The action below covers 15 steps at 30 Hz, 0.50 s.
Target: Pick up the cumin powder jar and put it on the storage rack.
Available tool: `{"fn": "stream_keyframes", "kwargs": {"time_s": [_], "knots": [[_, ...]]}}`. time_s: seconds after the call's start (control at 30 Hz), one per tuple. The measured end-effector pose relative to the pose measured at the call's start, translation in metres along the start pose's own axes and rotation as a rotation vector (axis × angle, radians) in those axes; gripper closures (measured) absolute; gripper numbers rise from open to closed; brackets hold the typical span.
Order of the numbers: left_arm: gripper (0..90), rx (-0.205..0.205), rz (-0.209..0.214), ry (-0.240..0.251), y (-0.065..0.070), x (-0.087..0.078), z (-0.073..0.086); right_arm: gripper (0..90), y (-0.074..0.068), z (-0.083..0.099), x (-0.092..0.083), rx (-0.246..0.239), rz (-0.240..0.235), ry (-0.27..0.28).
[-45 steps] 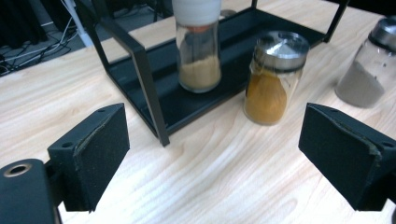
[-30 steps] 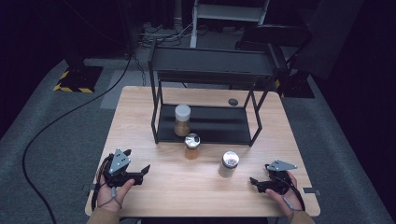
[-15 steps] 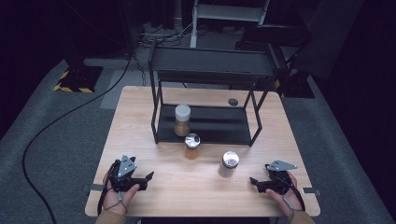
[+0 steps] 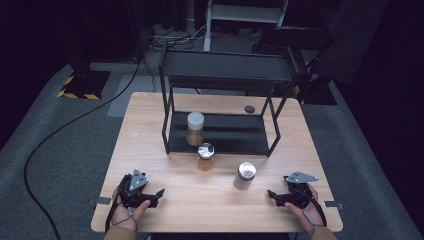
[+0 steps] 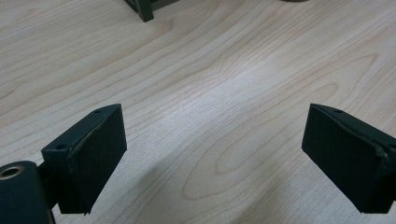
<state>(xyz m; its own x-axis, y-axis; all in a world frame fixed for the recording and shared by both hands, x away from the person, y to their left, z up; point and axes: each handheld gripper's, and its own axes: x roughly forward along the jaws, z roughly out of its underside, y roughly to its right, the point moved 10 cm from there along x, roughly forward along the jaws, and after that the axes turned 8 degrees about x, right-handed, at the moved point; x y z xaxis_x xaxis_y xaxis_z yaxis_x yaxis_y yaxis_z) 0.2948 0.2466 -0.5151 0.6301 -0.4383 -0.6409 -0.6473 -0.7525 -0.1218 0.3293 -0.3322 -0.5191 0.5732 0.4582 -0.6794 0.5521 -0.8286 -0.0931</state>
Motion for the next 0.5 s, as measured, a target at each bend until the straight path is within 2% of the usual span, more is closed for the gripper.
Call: {"fn": "stream_keyframes", "kwargs": {"time_s": [0.3,0.43,0.5], "knots": [[5.0,-0.005,0.02,-0.032,-0.0026,0.0054,0.0025,7.0,0.0,0.0,0.0,0.0,0.0,0.0],[4.8,-0.013,0.033,-0.06,-0.0031,0.0076,0.0014,7.0,-0.0001,0.0,0.0,0.0,0.0,0.0],[4.4,-0.003,0.038,-0.089,-0.0025,0.0092,-0.0003,7.0,-0.0001,0.0,0.0,0.001,0.0,0.0]]}}
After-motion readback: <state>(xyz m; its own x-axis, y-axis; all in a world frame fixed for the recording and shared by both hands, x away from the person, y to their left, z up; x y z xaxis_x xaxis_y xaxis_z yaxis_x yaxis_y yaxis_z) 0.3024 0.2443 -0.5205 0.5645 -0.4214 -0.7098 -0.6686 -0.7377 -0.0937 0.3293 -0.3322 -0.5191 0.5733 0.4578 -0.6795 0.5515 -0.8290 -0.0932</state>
